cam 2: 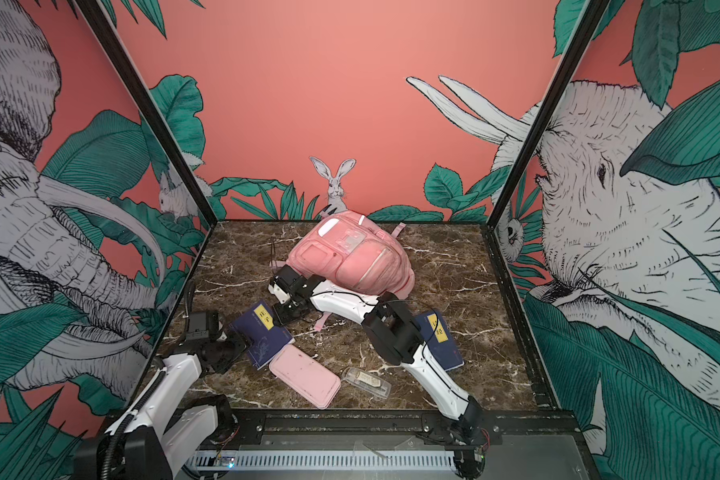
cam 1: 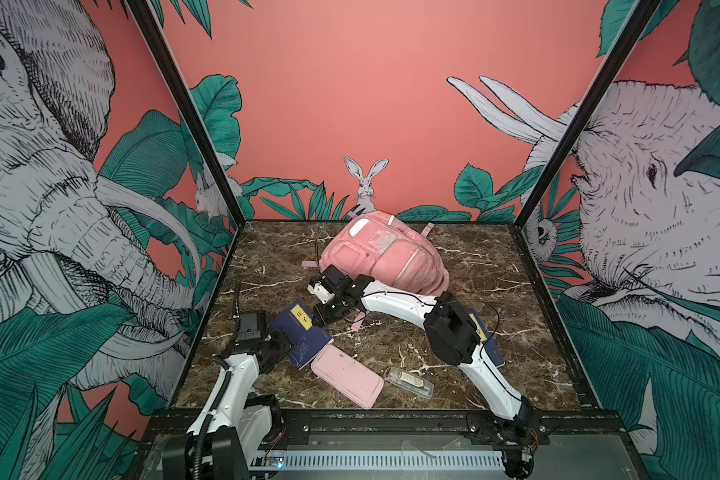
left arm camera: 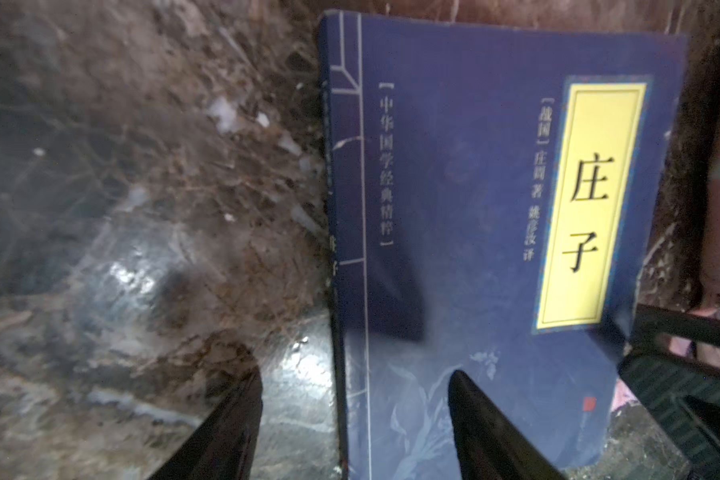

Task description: Pack the student bag

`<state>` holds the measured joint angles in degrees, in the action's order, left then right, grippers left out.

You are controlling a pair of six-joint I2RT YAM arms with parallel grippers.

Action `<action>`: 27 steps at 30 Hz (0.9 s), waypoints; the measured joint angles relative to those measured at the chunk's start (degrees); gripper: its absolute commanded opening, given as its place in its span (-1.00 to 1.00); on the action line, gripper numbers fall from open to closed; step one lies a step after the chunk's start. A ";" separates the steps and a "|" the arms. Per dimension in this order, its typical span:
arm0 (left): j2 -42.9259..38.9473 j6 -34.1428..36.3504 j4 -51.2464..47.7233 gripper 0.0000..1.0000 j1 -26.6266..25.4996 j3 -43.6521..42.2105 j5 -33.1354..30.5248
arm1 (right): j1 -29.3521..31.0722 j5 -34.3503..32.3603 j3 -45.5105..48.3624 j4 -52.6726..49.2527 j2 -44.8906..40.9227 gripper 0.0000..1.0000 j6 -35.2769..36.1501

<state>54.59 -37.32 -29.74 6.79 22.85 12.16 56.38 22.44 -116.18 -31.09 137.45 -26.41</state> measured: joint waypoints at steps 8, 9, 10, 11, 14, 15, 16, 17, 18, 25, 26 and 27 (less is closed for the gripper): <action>1.75 2.23 2.14 0.43 0.13 0.33 2.58 | -0.90 -0.57 -6.23 -2.73 5.14 -0.46 0.37; 1.95 2.47 2.43 0.43 0.13 0.33 3.06 | -0.94 -0.57 -6.86 -3.10 5.86 -0.47 0.48; 2.16 2.54 2.73 0.43 0.13 0.33 3.50 | -0.98 -0.57 -7.32 -3.48 6.36 -0.47 0.55; 2.45 2.67 3.06 0.43 0.13 0.37 3.89 | -1.09 -0.57 -7.87 -3.67 6.64 -0.49 0.70; 2.99 3.08 3.93 0.43 0.13 0.39 4.87 | -1.18 -1.09 -8.50 -4.55 6.73 -0.53 1.01; 3.15 3.23 4.15 0.43 0.13 0.39 5.05 | -1.20 -1.22 -8.59 -4.79 6.73 -0.53 1.07; 3.28 3.32 4.39 0.43 0.13 0.39 5.25 | -1.20 -1.33 -8.59 -5.03 6.73 -0.53 1.11; 3.45 3.50 4.63 0.44 0.13 0.39 5.46 | -1.20 -1.49 -8.59 -5.33 6.73 -0.53 1.11; 3.65 3.69 4.94 0.43 0.13 0.39 5.73 | -1.20 -1.62 -8.57 -5.60 6.73 -0.53 1.11; 5.60 4.33 7.78 0.43 0.39 0.63 7.23 | -1.20 -1.84 -7.17 -4.61 6.27 -0.53 1.18; 5.68 4.35 8.11 0.43 0.44 0.63 7.39 | -1.20 -1.90 -6.99 -4.52 6.19 -0.53 1.18; 5.75 4.35 8.46 0.43 0.44 0.63 7.52 | -1.18 -2.01 -6.86 -4.44 6.12 -0.53 1.20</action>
<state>60.34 -32.97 -21.28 7.22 23.49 19.68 55.20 20.43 -123.04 -35.53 143.57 -25.21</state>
